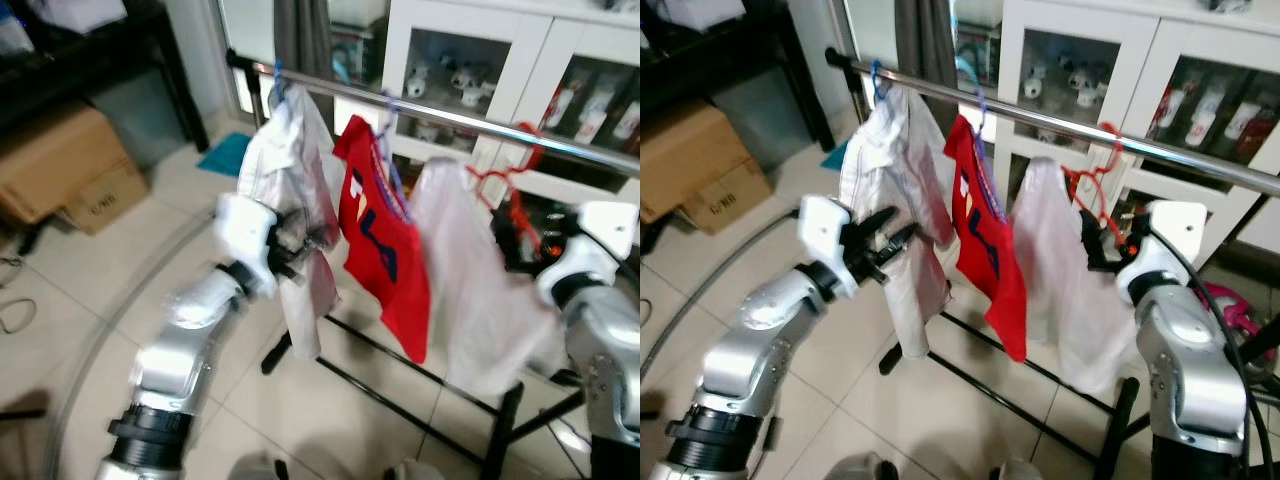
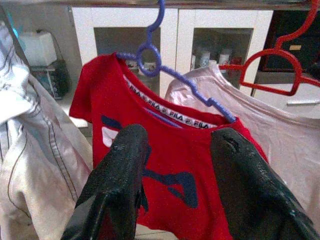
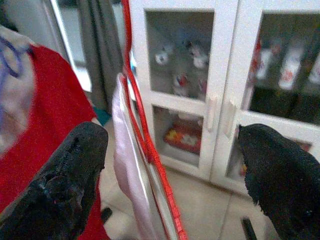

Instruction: Hang hanger

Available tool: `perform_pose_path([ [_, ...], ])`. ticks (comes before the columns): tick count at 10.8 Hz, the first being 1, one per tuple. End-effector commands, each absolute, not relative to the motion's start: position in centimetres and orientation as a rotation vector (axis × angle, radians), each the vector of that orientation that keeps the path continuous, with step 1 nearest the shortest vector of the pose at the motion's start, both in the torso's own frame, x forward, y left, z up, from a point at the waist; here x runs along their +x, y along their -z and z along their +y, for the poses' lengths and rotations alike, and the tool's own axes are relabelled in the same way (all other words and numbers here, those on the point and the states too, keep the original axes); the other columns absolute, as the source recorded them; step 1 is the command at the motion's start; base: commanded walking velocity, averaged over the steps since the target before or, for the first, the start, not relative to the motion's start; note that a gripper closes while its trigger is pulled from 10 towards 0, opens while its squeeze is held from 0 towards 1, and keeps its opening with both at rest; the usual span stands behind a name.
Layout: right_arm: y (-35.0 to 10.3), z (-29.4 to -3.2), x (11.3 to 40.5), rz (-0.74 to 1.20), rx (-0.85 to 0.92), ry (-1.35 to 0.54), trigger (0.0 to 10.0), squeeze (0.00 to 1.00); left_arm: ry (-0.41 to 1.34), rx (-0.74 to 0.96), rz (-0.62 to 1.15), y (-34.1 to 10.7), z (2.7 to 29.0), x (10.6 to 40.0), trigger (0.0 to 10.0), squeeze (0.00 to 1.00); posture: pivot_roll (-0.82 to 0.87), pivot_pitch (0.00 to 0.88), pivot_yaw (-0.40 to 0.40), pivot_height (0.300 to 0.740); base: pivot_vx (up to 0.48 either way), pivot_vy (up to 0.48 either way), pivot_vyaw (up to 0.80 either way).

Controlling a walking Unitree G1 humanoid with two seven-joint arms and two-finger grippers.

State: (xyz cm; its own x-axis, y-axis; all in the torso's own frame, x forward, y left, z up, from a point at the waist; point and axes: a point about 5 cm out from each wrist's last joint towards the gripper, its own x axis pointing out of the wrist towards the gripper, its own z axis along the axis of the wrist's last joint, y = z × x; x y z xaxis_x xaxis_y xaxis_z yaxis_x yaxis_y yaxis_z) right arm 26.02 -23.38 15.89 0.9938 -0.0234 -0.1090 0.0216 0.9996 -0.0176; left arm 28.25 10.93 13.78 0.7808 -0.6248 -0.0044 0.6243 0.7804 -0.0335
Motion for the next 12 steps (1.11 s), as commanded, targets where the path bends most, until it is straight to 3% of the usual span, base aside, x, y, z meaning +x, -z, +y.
perform_pose_path([
  [1,-17.0,-22.4,26.1,0.060,-0.011,-0.055,10.0,0.00,0.670,-0.010,0.022,-13.9,11.6,28.3,10.0,0.00,-0.09,0.000,0.042,0.740,0.000,0.000,0.00],
  [3,-17.5,-21.8,26.2,0.068,-0.027,-0.131,10.0,0.00,0.685,-0.019,0.030,-13.9,11.6,28.2,10.0,0.00,-0.09,0.000,0.041,0.740,0.000,0.000,0.00],
  [5,-17.2,-22.0,27.4,0.142,-0.070,-0.086,10.0,0.00,0.748,-0.018,0.045,-13.8,11.3,27.8,10.0,0.00,-0.09,0.000,0.047,0.740,0.000,0.000,0.00],
  [7,-17.2,-22.8,29.2,0.221,-0.057,-0.001,10.0,0.00,0.921,-0.007,0.110,-13.3,10.3,26.4,10.0,0.00,-0.09,0.000,0.046,0.740,0.000,0.000,0.00],
  [12,-18.0,-25.6,32.8,0.396,-0.059,-0.067,10.0,0.00,1.161,0.011,0.194,-12.9,9.3,25.7,10.0,0.00,-0.08,0.000,0.050,0.740,0.000,0.000,0.00],
])
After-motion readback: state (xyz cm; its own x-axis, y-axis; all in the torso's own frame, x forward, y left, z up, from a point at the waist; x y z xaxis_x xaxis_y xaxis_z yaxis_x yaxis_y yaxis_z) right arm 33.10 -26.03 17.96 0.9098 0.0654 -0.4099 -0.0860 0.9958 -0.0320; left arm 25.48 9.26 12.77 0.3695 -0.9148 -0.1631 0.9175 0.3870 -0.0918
